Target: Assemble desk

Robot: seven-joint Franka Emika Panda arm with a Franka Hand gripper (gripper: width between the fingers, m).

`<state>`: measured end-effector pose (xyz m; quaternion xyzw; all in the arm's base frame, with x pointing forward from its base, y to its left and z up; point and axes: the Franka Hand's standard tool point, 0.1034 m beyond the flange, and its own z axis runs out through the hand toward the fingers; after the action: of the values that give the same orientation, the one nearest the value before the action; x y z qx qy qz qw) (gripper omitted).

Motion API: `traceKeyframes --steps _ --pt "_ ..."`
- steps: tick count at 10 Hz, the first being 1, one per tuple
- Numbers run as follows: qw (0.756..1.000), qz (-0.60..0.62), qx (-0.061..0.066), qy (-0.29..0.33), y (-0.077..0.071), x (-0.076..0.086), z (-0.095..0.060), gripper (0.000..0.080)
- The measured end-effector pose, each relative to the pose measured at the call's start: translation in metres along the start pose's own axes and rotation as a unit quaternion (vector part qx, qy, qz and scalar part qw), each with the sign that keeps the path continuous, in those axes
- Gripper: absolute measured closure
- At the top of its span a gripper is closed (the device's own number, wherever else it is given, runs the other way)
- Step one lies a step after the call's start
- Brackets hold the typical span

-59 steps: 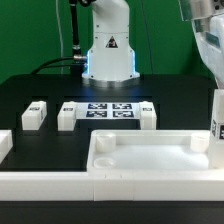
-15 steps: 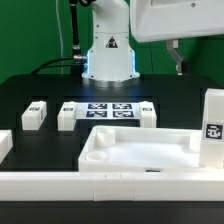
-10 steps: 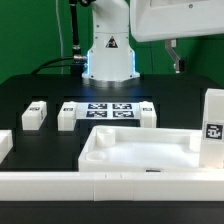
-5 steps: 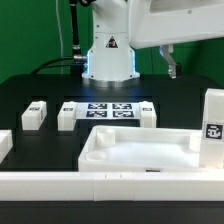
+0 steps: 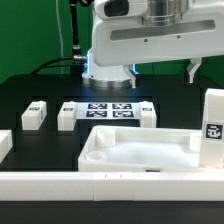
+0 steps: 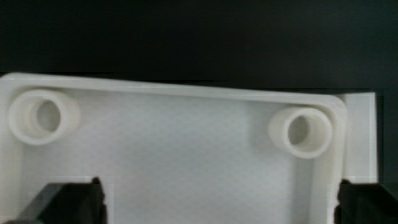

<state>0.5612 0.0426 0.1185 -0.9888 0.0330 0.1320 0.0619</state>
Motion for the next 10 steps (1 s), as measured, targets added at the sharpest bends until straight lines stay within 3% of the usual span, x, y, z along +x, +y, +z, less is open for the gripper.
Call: traceKeyframes --steps 3,5,6,7,10 --pt "0.993 0.005 0.005 -0.115 0.002 -0.013 0.01 0.015" --pt "0.979 0.014 -0.003 -0.202 0.011 -0.045 0.039 0.015" --pt "0.976 0.012 -0.009 -0.217 0.011 -0.05 0.048 0.0151" --pt "0.968 0.013 -0.007 -0.252 0.011 -0.056 0.048 0.0151" --pt "0.967 0.014 -0.007 -0.256 0.011 -0.049 0.051 0.015"
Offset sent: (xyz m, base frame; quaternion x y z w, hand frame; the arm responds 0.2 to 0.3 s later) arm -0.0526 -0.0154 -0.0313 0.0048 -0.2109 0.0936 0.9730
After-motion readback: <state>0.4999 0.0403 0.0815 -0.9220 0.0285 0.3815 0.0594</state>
